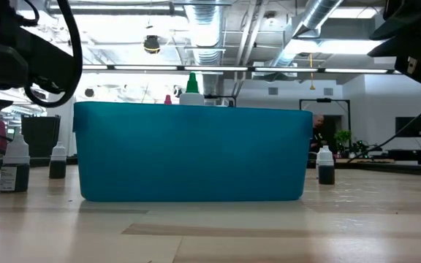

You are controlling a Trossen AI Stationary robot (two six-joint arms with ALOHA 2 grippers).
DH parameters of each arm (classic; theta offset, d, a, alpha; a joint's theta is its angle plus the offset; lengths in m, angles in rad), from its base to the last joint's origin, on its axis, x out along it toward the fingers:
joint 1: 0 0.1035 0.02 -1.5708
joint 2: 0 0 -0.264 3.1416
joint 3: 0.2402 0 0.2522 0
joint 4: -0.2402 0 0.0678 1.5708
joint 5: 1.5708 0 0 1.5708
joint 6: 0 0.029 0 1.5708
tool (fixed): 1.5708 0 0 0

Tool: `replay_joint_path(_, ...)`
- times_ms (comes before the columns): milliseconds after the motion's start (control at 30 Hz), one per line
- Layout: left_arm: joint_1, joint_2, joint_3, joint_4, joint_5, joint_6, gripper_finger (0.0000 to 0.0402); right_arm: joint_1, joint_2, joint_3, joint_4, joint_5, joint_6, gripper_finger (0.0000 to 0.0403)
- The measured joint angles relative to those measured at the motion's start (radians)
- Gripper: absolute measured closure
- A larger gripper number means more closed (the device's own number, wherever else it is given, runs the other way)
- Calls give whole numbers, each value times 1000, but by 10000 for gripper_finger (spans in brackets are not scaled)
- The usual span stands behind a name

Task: Pick & Place food coloring
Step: Put the bottom left small green food coloring bottle into the blue bin

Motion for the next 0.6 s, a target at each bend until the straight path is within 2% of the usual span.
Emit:
replay_joint_path(333, 0, 0, 0, -1, -18, 3, 272, 0, 0, 0, 0, 0, 0, 308)
replay_joint_path(600, 0, 0, 1, -1, -21, 4, 320, 0, 0, 0, 0, 0, 0, 308)
